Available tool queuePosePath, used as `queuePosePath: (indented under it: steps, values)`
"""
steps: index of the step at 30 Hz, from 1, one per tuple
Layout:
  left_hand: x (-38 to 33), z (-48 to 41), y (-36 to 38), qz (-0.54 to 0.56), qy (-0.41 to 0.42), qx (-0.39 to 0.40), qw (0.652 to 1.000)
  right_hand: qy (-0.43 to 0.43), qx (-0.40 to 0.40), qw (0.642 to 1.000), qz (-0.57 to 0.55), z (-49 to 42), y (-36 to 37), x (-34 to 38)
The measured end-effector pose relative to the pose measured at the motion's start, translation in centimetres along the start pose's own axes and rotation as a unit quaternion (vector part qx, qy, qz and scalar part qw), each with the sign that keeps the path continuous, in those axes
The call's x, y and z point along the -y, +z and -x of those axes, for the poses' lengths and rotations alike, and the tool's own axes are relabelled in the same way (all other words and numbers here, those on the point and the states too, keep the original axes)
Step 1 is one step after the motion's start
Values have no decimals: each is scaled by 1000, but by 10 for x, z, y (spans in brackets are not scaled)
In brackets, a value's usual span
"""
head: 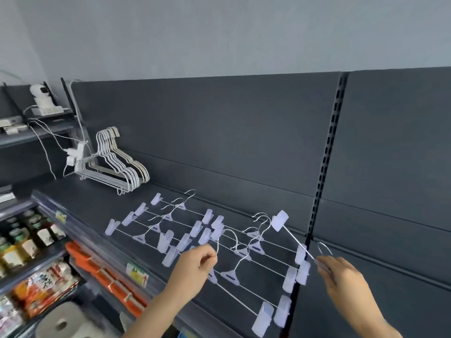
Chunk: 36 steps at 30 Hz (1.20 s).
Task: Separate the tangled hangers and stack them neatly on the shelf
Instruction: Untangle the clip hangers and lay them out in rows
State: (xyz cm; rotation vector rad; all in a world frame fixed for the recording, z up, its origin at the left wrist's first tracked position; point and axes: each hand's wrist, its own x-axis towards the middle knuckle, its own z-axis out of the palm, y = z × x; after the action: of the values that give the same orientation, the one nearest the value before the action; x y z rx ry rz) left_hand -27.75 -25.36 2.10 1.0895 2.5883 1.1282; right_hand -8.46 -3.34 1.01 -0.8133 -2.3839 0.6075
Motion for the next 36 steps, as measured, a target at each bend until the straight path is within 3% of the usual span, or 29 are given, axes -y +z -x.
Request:
queuePosePath:
  steps: [5, 10, 13, 16, 21, 23, 27, 32, 34, 36]
  values:
    - [19, -33, -24, 49, 4, -20, 999, 1, -4, 1000, 12, -29, 7, 32]
    - [55, -61, -44, 84, 14, -6, 996, 86, -12, 988, -125, -33, 18, 75]
    - [74, -73, -52, 90, 53, 30, 994, 166, -61, 961, -211, -27, 31, 95]
    - [92, -82, -65, 100, 92, 71, 988, 272, -161, 880, -355, -14, 49, 110]
    - [113, -96, -82, 110, 116, 100, 982, 423, -228, 663, -573, 17, 112, 136]
    - [115, -97, -84, 105, 128, 112, 980, 457, -236, 622, -591, 24, 133, 147]
    - [115, -94, -85, 85, 145, 136, 976, 481, -239, 604, -589, 33, 153, 168]
    - [118, -88, -90, 83, 159, 149, 973, 497, -180, 601, -600, 48, 147, 168]
    - [120, -89, -92, 76, 158, 148, 973, 488, -146, 617, -599, 57, 140, 168]
    - [121, -90, -93, 75, 155, 144, 975, 487, -111, 663, -558, 62, 133, 168]
